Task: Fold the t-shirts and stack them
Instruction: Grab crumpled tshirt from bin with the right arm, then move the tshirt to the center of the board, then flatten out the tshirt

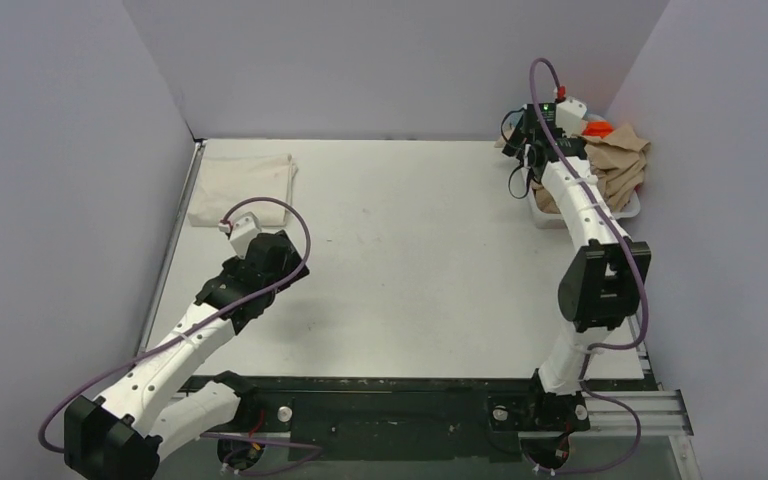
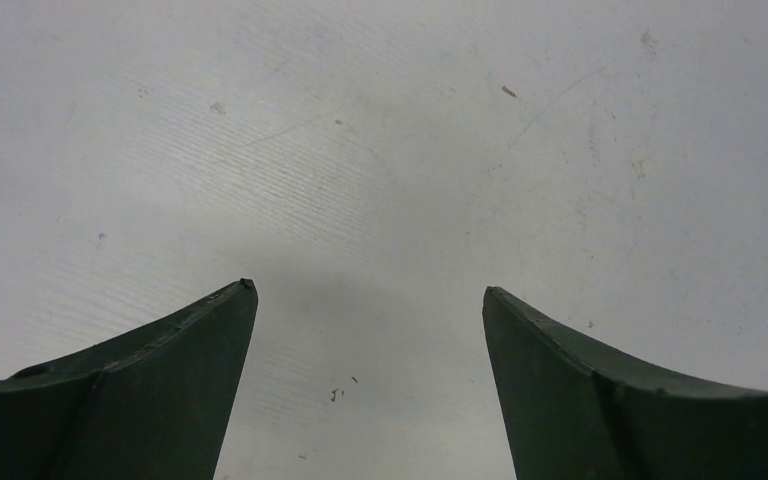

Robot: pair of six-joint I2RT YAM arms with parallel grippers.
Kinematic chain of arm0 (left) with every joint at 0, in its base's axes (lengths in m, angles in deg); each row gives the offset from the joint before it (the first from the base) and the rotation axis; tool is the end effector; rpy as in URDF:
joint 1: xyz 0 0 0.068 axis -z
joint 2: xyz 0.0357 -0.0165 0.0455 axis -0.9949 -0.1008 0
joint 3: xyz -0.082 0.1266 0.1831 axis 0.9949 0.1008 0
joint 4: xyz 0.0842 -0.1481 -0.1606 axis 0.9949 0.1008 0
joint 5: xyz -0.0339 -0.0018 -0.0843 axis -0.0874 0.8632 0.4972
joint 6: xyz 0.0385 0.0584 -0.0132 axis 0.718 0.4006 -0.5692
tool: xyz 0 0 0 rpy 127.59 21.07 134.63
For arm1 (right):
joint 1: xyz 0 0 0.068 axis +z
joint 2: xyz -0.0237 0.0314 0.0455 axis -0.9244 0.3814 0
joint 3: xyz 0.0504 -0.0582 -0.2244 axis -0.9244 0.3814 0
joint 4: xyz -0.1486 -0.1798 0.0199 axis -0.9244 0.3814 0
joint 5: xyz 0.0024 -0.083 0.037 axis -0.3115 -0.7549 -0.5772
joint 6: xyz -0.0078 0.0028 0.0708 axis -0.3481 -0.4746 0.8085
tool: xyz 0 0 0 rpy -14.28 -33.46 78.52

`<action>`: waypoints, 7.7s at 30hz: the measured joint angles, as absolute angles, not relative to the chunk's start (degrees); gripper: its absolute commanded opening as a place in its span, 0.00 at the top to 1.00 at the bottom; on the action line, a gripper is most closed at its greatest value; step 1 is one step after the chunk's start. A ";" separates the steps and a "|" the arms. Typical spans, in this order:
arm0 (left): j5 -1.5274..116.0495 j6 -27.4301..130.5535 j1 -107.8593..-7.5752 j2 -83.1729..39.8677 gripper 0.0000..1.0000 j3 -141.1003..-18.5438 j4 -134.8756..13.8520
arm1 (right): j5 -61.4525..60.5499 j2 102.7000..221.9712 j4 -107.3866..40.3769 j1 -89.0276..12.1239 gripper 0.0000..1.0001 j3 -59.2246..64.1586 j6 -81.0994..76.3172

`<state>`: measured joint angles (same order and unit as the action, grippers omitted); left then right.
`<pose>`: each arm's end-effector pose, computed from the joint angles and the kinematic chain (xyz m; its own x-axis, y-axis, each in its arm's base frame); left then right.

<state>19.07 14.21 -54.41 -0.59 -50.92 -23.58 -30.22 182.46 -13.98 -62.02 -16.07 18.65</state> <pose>0.1859 -0.0729 0.2259 -0.5071 -0.4625 -0.7273 -0.3848 0.8766 -0.2892 0.3999 0.0168 0.3108 -0.2877 0.4068 -0.8670 0.4278 0.8645 0.2637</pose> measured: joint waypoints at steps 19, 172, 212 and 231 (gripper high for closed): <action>24.92 16.14 -58.68 -7.50 0.06 -50.92 -27.88 | -16.61 212.98 -21.11 -70.91 0.32 -44.00 17.60; 34.54 15.77 -59.64 2.73 0.07 -48.69 -27.32 | -17.22 153.68 -26.92 -83.41 1.00 -18.21 20.49; 24.55 4.86 -59.68 11.56 0.06 -53.41 1.51 | -21.92 143.69 -5.57 -48.51 0.07 20.98 26.30; 47.15 6.70 -52.84 4.98 0.08 -35.42 -16.87 | -20.63 149.74 -17.02 -11.31 0.11 37.15 34.48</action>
<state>47.15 6.70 -52.84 4.98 -35.42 -16.87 -20.63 149.74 -17.02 -11.31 37.15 34.48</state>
